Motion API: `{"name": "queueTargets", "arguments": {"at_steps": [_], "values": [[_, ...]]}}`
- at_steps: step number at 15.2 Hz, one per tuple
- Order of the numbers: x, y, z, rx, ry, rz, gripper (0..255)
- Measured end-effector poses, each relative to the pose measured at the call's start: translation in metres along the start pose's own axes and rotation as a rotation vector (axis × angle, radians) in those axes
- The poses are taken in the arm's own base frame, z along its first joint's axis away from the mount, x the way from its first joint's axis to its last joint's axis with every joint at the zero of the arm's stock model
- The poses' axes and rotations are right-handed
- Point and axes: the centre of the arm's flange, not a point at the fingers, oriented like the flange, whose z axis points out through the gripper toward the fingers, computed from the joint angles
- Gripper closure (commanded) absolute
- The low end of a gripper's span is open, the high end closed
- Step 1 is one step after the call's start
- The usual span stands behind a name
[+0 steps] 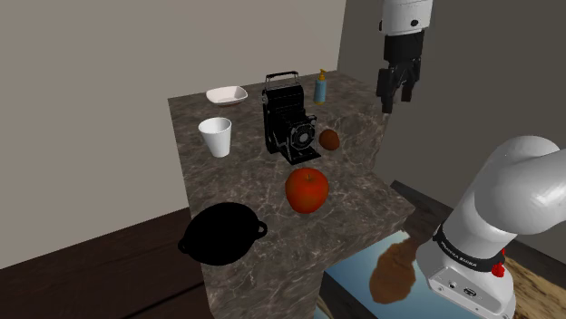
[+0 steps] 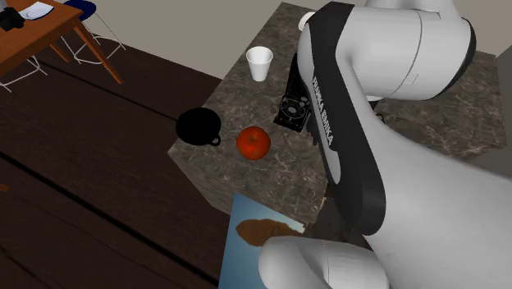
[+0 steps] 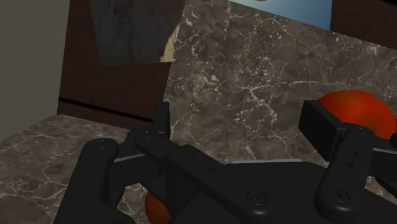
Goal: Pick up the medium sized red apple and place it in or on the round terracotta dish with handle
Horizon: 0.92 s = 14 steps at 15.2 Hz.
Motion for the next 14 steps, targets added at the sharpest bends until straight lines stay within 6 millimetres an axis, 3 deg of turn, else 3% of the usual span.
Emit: {"name": "queueTargets", "arguments": {"at_steps": [4, 14], "values": [[0.004, -0.016, 0.014, 0.010, 0.067, -0.090, 0], [0.008, -0.104, 0.073, 0.060, 0.399, -0.517, 0]]}}
